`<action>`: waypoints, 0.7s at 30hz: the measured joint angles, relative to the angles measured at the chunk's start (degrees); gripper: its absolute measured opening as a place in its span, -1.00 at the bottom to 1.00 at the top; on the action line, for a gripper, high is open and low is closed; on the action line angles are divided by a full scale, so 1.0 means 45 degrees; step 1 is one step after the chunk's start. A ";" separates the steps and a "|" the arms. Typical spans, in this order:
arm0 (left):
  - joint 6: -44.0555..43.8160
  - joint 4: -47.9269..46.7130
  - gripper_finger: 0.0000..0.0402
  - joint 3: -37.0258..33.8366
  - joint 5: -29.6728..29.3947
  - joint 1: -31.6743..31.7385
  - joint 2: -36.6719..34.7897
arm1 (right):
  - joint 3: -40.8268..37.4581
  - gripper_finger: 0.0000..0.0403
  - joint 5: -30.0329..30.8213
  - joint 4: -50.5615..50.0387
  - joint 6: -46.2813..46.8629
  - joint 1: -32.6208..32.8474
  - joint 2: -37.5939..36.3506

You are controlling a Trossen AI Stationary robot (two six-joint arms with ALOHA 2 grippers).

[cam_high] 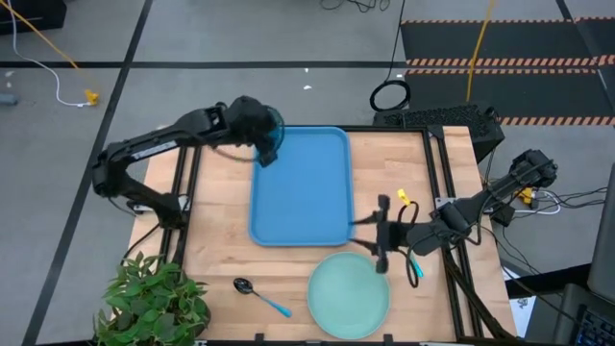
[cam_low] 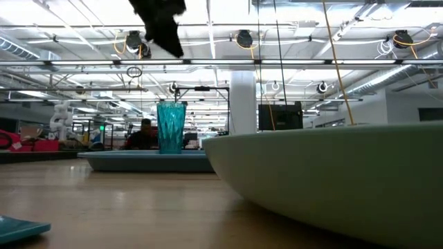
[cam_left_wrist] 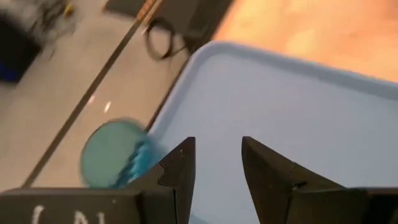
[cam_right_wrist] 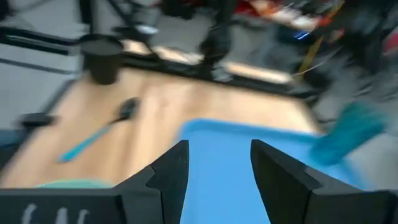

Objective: Pick and place plate/cup/fork/spoon on tray
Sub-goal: Put the light green plate on the blue serving tray to the bottom left of the blue cup

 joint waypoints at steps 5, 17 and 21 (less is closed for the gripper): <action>0.0332 0.0020 -0.33 0.0000 0.0213 -0.2229 -0.0461 | 0.0000 -0.18 -0.1515 -0.1090 0.1892 0.0646 0.0424; 0.0307 0.1171 -0.33 0.0005 0.0205 -0.7111 0.0090 | 0.0000 -0.18 -0.4420 -0.2051 0.7019 0.2523 0.2612; 0.0260 0.1443 -0.33 0.0000 0.0203 -0.8320 0.0502 | 0.0000 -0.18 -0.5487 -0.1869 0.8589 0.3105 0.3496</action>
